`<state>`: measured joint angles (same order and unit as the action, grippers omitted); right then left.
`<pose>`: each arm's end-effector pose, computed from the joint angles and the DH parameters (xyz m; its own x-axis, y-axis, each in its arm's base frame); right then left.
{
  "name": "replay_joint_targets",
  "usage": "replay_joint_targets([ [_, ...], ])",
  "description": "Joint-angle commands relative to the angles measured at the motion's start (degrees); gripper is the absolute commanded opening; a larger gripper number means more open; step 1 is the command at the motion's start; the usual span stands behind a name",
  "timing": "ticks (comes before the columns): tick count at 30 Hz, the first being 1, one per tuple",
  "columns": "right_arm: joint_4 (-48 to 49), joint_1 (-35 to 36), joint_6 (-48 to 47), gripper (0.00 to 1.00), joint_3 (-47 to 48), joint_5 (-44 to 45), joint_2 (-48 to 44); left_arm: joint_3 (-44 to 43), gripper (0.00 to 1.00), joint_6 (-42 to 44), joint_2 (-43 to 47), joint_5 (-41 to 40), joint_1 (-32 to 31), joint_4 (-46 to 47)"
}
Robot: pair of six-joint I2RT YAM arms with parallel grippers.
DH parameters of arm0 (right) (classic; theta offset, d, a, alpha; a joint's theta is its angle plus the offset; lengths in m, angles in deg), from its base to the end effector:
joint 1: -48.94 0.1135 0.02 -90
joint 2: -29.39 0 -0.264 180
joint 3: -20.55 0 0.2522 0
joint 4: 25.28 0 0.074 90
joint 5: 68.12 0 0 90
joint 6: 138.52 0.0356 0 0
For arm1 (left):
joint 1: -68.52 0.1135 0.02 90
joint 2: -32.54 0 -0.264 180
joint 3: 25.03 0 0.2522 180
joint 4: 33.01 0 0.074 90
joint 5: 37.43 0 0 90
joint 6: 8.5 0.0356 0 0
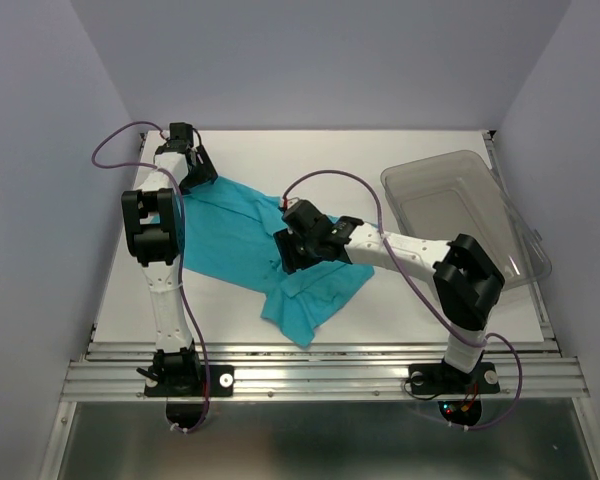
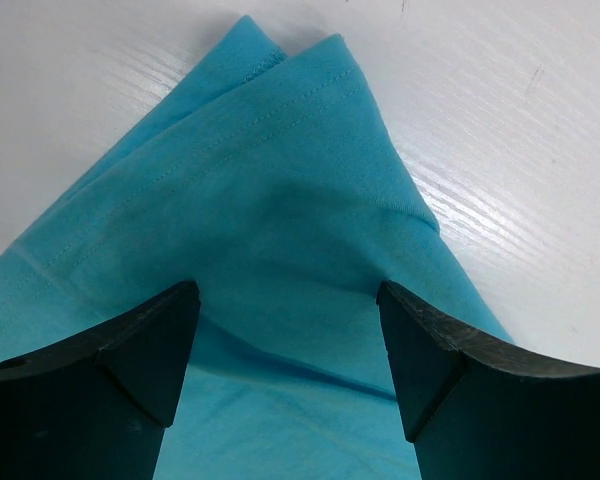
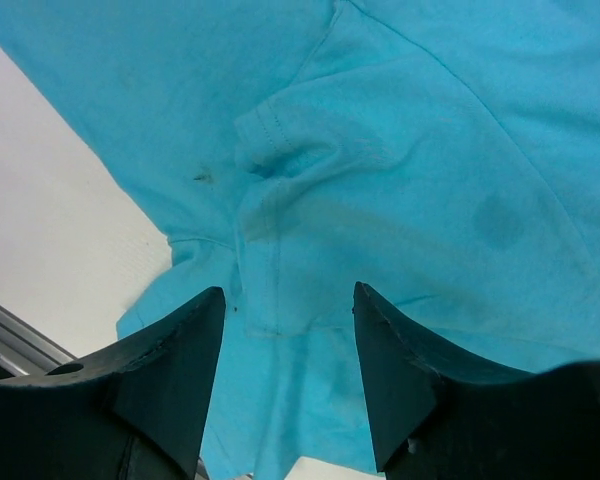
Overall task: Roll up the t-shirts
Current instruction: Fold the T-shirt at the center of the board.
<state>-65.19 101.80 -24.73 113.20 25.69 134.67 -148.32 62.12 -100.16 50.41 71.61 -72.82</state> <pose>0.2448 0.3193 0.2261 -0.7495 -0.3230 -0.5778 -0.5122 0.8360 0.1971 0.5186 0.0293 0.1833 -0.6872 -0.3692 -0.6256 -0.3249 0.9265 -0.1898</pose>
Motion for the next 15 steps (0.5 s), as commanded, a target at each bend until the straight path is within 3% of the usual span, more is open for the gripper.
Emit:
replay_joint_targets([
  [1, 0.67, -1.17, 0.2, 0.59, 0.3, 3.56, -2.09, -0.77, 0.84, 0.74, 4.03, -0.31, 0.16, -1.64],
  [10, 0.66, -13.39, 4.24, 0.5, -3.83, 0.14, -3.5, -0.77, 0.84, 0.83, 4.21, -0.13, 0.16, -1.73],
  [15, 0.66, -17.96, 4.07, 0.48, -2.7, 3.39, -0.08, -0.68, 0.84, 0.65, 3.51, 0.22, 0.16, -1.64],
])
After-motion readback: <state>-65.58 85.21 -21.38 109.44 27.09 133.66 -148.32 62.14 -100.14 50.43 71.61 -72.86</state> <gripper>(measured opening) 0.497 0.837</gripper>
